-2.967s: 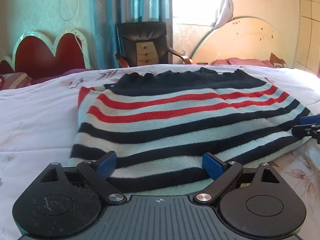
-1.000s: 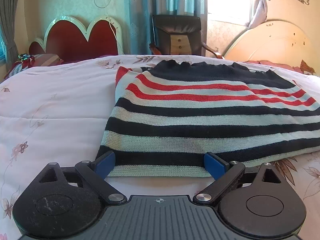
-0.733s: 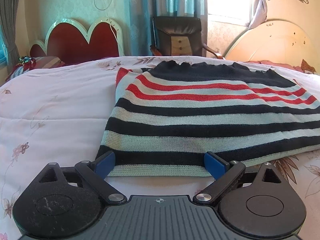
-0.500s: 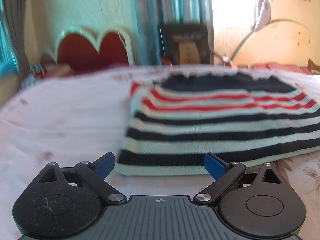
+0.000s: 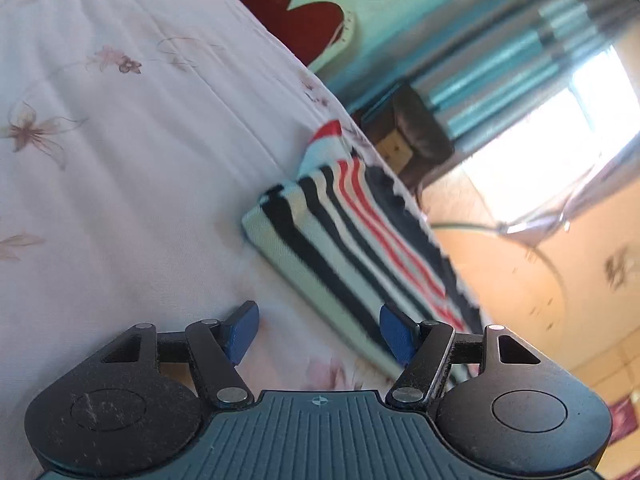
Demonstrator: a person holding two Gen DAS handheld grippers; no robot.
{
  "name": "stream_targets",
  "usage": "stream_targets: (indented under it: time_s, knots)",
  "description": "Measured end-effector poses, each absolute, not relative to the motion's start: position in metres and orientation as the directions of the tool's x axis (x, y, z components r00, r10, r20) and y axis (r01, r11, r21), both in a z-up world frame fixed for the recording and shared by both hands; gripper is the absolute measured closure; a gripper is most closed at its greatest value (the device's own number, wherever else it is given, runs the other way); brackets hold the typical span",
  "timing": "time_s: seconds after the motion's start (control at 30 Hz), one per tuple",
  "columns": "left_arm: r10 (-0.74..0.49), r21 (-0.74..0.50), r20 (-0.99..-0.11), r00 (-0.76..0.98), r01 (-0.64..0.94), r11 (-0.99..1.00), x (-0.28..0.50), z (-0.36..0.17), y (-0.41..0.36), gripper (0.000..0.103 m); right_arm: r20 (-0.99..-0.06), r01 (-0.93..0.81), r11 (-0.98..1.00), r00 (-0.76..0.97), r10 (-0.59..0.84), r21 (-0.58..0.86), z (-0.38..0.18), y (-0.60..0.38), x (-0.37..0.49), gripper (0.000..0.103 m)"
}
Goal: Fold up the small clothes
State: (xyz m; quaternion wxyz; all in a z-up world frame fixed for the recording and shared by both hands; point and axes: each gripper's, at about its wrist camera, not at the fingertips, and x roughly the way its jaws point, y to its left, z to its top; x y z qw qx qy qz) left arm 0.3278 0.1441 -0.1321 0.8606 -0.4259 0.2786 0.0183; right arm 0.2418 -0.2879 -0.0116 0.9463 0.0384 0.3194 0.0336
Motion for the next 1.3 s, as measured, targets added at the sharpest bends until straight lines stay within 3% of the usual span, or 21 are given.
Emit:
stream_targets:
  time_s: [0.37,0.4,0.47,0.57,0.7,0.8,0.87,1.0,1.2,1.3]
  knots:
    - [-0.141,-0.72,-0.421,0.896,-0.236,0.652,0.397,-0.145,0.137,0.038,-0.586,0.001,0.971,0.797,0.144,0.24,-0.028,-0.272,0.323,0.09]
    - [-0.128,-0.707,-0.431,0.893,-0.247,0.662,0.401,-0.144,0.136,0.044,-0.588,0.003,0.971,0.796,0.142,0.239,-0.03,-0.269,0.33,0.09]
    - [-0.111,-0.714,-0.451,0.886,-0.284,0.64,0.404,-0.146,0.144,0.075,-0.592,0.011,0.971,0.794,0.137,0.241,-0.031,-0.265,0.343,0.09]
    - [-0.146,-0.771,-0.436,0.888,-0.285,0.569,0.412,-0.155,0.157,0.081,-0.595,0.011,0.974,0.793,0.13,0.228,-0.029,-0.26,0.358,0.09]
    - [-0.172,-0.836,-0.311,0.935,-0.183,0.518,0.398,-0.156,0.16,0.083,-0.595,-0.022,0.988,0.796,0.108,0.15,-0.024,-0.245,0.375,0.09]
    - [-0.185,-0.848,-0.329,0.926,-0.203,0.49,0.399,-0.172,0.162,0.083,-0.592,-0.034,0.995,0.802,0.086,0.098,-0.029,-0.237,0.388,0.09]
    - [-0.197,-0.854,-0.337,0.921,-0.211,0.476,0.403,-0.17,0.163,0.083,-0.664,-0.037,0.999,0.746,0.052,0.036,-0.047,-0.231,0.404,0.093]
    - [-0.221,-0.885,-0.322,0.921,-0.209,0.416,0.405,-0.175,0.165,0.083,-0.629,-0.089,0.994,0.777,0.03,-0.063,-0.06,-0.224,0.4,0.093]
    - [-0.188,-0.865,-0.338,0.922,-0.225,0.449,0.405,-0.176,0.158,0.083,-0.597,-0.124,0.99,0.8,0.061,-0.065,-0.064,-0.228,0.391,0.094]
    - [-0.18,-0.858,-0.338,0.924,-0.224,0.463,0.403,-0.175,0.158,0.083,-0.602,-0.127,0.991,0.794,0.082,-0.032,-0.052,-0.231,0.396,0.102]
